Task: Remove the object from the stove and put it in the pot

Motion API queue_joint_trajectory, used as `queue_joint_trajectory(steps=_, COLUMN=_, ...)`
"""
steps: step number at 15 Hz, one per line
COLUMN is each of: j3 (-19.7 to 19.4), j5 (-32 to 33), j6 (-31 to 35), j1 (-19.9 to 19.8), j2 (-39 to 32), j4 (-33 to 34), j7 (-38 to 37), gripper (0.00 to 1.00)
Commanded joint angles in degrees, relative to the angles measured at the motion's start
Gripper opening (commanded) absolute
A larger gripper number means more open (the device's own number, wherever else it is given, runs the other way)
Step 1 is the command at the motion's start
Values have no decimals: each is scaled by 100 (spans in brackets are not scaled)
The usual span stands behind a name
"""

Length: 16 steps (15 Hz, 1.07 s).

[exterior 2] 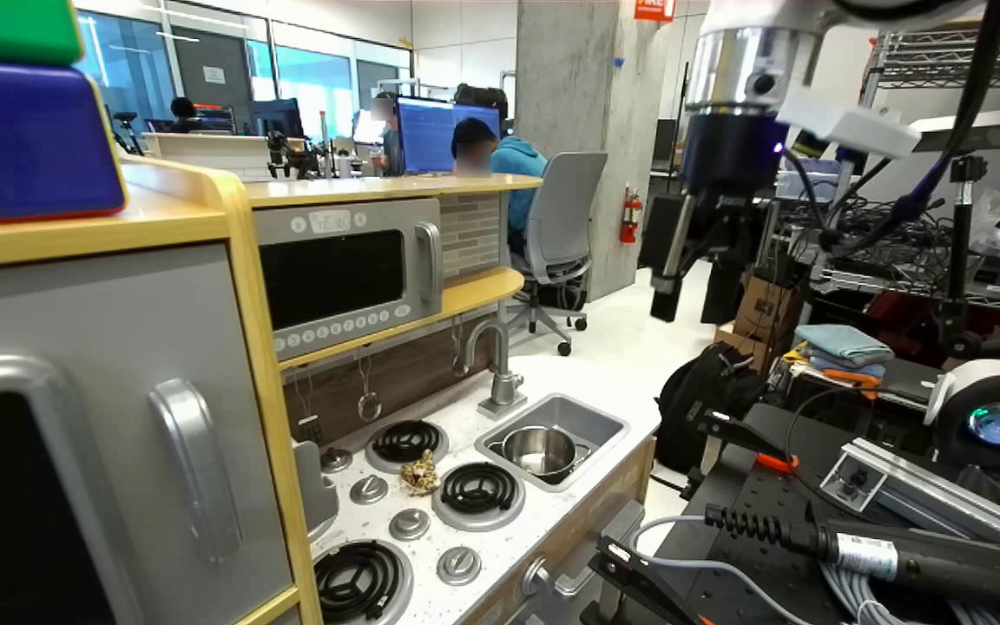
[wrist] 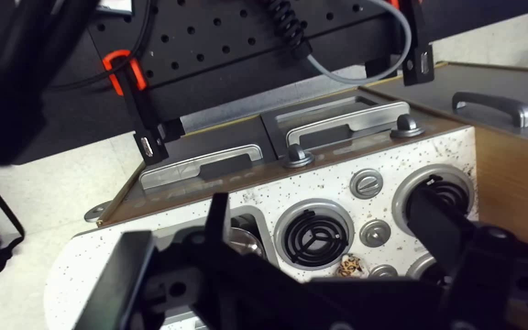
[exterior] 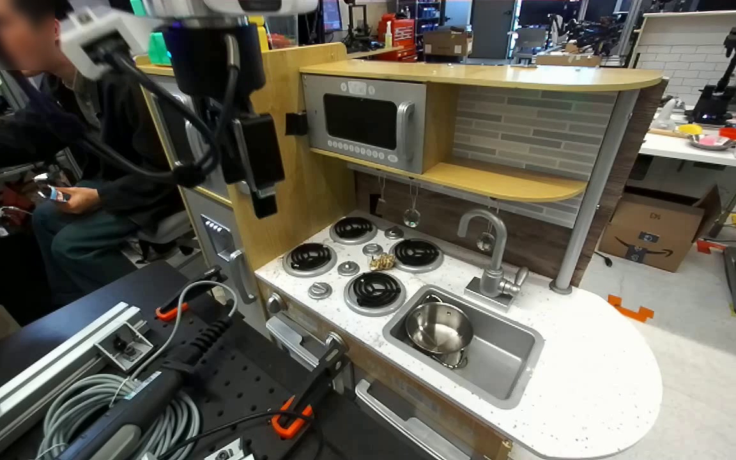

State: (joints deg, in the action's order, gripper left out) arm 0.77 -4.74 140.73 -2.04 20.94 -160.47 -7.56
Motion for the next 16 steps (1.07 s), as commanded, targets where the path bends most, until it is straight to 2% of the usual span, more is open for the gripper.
queue_joint_trajectory(steps=1, j3=277, j5=128, j6=1604, j1=15, j2=-1477, j4=293, j7=-533, gripper=100)
queue_joint_trajectory(steps=4, j3=343, j5=410, j6=2903, j1=18, j2=-2602, j4=487, j7=-880, gripper=100)
queue_joint_trajectory(steps=6, j3=126, j5=849, j6=3445, j1=130, j2=-3345, j4=791, j7=-1217, gripper=100)
queue_joint_trajectory(steps=7, j3=140, j5=378, j6=3001, j1=176, j2=-2570, j4=369, j7=-778, gripper=100)
queue_joint_trajectory(steps=10, j3=95, j5=400, j6=3352, j1=207, j2=-3298, j4=695, j7=-818, gripper=100)
queue_joint_trajectory(steps=13, j3=96, j5=394, j6=3354, j1=208, j2=-3373, j4=792, j7=-817, gripper=100)
queue_joint_trajectory(steps=14, j3=282, j5=177, j6=3683, j1=89, j2=-3496, j4=784, j7=-754, gripper=100)
queue_joint_trajectory(steps=16, j3=98, j5=91, j6=4586, j1=318, j2=-3941, j4=877, j7=-928, gripper=100)
